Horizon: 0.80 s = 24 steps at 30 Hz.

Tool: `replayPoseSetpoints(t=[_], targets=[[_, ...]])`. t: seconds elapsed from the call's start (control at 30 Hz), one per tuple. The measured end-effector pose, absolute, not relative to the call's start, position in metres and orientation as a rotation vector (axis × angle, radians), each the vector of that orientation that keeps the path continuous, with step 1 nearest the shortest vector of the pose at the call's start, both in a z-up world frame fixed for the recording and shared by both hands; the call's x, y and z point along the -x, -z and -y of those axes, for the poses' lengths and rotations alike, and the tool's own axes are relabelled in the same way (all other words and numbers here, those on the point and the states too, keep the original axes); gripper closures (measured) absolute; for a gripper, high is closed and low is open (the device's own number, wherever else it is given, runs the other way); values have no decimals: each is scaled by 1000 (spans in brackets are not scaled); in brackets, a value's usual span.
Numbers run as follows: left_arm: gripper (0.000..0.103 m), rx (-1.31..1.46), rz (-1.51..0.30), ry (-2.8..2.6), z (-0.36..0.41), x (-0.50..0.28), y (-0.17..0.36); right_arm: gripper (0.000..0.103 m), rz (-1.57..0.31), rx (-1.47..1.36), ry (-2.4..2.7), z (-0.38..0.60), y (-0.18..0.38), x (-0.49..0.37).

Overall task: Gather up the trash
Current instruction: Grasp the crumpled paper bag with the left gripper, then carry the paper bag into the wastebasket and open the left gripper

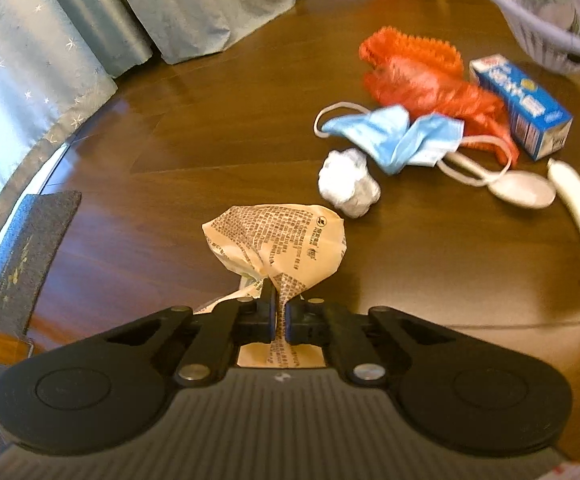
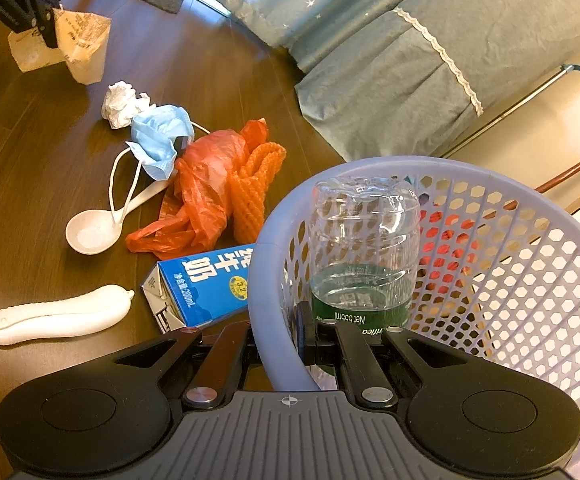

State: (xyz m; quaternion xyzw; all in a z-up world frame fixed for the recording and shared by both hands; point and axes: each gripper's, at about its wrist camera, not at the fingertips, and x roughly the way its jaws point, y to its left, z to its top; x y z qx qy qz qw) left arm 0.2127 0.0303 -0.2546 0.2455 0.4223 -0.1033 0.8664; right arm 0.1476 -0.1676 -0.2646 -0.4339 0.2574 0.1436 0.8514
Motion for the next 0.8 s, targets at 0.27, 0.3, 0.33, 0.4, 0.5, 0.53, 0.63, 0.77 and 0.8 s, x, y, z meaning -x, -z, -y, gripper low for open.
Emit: replayPoseSetpoints(t=[0.27,0.3,0.33,0.4,0.5,0.53,0.63,0.77,0.8], targets=[[102,-417,-839,242,-15,-216,225,101,-543,910,-300,168,265,-147],[102,-403,-835,246,-13,-216,221,101,-543,910,-300,167,265,-148],[102,-386,-830,252,-11,-217,216,101,-543,910,-300,167,265,-148],[102,-354,-819,261,-7,-219,207,101,-544,910,-299,167,265,-148],[102,-321,-800,278,-1,-220,194,101,-544,909,-299,167,265,-148],[102,-315,-793,284,1,-220,191,101,-544,909,-299,167,265,-148],[102,-295,-775,303,7,-221,182,101,-544,908,-299,167,265,-148],[102,-271,-769,321,12,-223,176,101,-544,908,-299,167,264,-147],[102,-265,-771,325,13,-224,174,101,-544,908,-299,167,264,-148]])
